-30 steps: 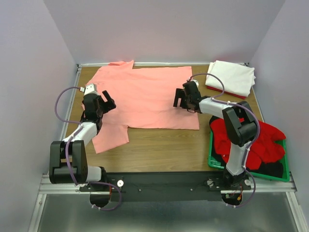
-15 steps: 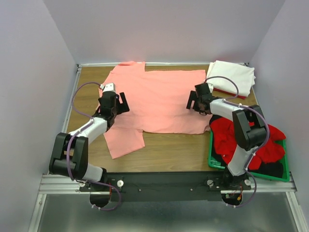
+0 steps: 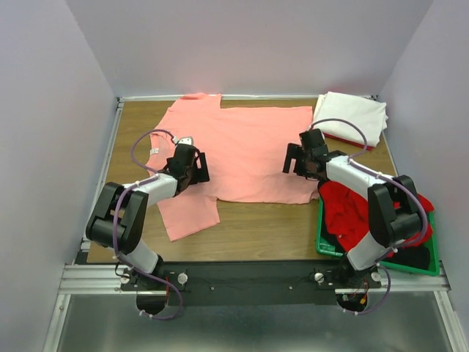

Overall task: Fold and stack the t-shirts
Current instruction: Flatten the tshirt out

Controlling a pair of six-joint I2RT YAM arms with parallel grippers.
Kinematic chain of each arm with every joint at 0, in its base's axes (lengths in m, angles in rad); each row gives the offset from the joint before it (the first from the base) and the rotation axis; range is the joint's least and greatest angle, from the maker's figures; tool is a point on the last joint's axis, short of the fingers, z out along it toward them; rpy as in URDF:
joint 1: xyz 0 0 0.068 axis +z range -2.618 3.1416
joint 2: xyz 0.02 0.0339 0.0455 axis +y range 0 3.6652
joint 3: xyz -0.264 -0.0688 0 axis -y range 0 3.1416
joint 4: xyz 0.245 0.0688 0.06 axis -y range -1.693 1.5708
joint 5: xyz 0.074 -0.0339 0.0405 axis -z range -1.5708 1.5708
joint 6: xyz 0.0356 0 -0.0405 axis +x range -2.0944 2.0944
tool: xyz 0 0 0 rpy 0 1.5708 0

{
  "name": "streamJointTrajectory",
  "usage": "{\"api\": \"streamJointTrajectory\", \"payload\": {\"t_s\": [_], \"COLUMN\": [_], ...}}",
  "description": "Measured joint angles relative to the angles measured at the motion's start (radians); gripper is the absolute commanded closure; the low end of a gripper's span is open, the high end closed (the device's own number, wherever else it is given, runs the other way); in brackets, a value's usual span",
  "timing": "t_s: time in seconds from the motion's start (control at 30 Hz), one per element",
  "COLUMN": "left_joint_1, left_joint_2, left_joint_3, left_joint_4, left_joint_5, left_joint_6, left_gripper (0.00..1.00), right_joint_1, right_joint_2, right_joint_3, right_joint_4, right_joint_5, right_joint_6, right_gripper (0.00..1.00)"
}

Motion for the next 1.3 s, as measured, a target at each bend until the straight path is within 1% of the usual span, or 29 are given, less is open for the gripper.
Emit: {"api": "streamJointTrajectory", "payload": {"t_s": [0.17,0.3,0.53,0.83,1.1,1.3], "left_joint_1": [0.001,0.001,0.000,0.010,0.065,0.108], "left_joint_2": [0.013,0.040,0.064,0.162,0.237,0.290], "left_joint_3": [0.024,0.046,0.073,0.199,0.304,0.385], "left_joint_4": [0.011,0.021,0.021,-0.021,-0.060,-0.094], "left_joint_5": [0.088,0.123,0.129,0.140,0.162,0.177], "left_joint_6": [-0.021,-0.032,-0.048,-0.042,-0.021,-0.004], "left_gripper": [0.08,0.08,0.07,0.07,0.06,0.06], "right_joint_1": [0.033,0.053,0.059,0.060,0.059,0.059], "right_joint_2": [0.062,0.097,0.122,0.200,0.269,0.292], "right_joint_3": [0.000,0.000,0.021,0.091,0.166,0.197], "right_joint_4": [0.000,0.001,0.023,0.097,0.139,0.144], "right_joint_5": [-0.034,-0.051,-0.075,-0.111,-0.148,-0.174], "right_joint_6": [0.000,0.003,0.019,0.033,0.043,0.044], "right_gripper": [0.00,0.00,0.00,0.00,0.00,0.00]}}
